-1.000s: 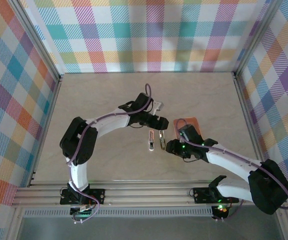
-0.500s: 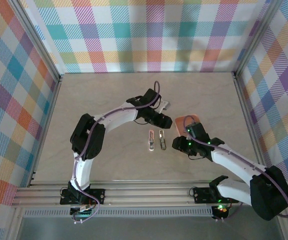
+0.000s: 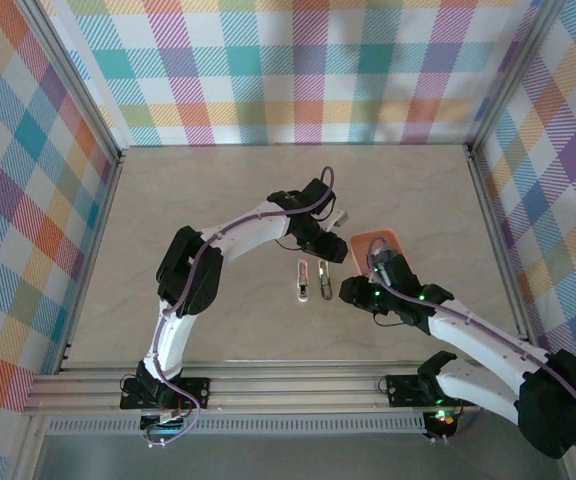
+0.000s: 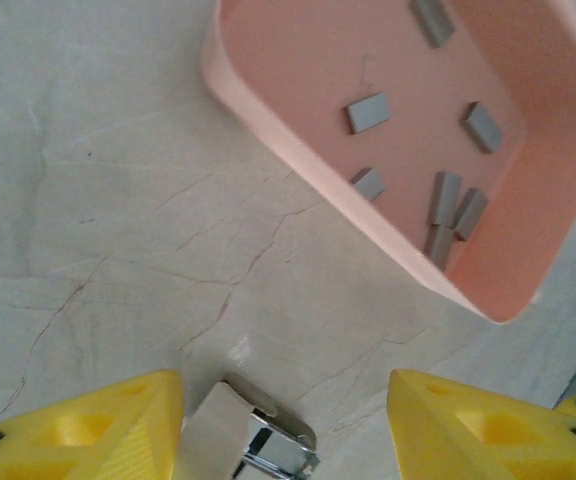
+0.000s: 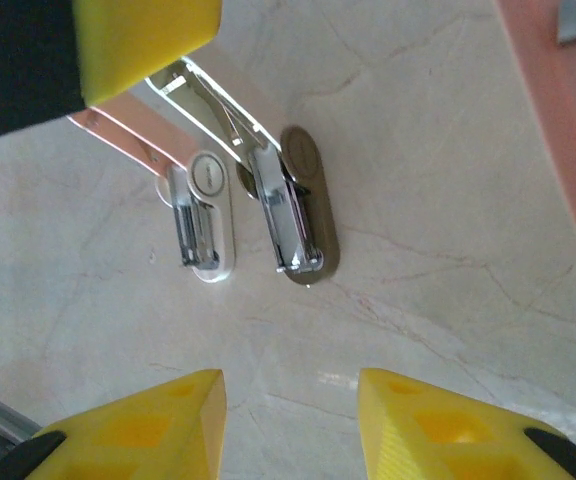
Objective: Load the staples into the stapler
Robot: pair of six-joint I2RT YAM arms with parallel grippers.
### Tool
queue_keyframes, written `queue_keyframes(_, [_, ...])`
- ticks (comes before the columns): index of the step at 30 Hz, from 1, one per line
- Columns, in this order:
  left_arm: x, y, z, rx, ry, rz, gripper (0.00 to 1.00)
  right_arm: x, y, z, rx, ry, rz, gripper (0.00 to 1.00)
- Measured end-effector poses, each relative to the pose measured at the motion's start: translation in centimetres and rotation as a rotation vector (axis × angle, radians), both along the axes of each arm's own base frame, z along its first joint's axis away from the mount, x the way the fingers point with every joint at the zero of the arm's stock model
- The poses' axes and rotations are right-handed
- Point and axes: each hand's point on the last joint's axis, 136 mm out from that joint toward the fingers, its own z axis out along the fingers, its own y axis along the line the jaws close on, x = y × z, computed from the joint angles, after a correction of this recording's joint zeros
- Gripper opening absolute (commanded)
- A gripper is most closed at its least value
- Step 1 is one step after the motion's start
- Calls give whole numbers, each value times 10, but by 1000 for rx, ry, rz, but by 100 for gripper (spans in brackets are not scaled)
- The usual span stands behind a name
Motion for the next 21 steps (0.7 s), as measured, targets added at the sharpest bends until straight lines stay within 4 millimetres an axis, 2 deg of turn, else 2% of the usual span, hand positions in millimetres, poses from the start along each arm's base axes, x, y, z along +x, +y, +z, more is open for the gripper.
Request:
queue_keyframes(7, [1, 4, -6, 26, 3, 7, 58, -2, 18, -25, -28, 61, 18, 39])
queue_keyframes(10, [2, 2, -6, 26, 3, 5, 46, 1, 22, -33, -27, 71, 9, 37])
queue_keyframes(12, [2, 2, -8, 28, 6, 6, 45, 4, 24, -38, -22, 77, -2, 34])
queue_keyframes(21, [1, 2, -17, 39, 24, 5, 40, 8, 28, -55, -19, 100, -24, 33])
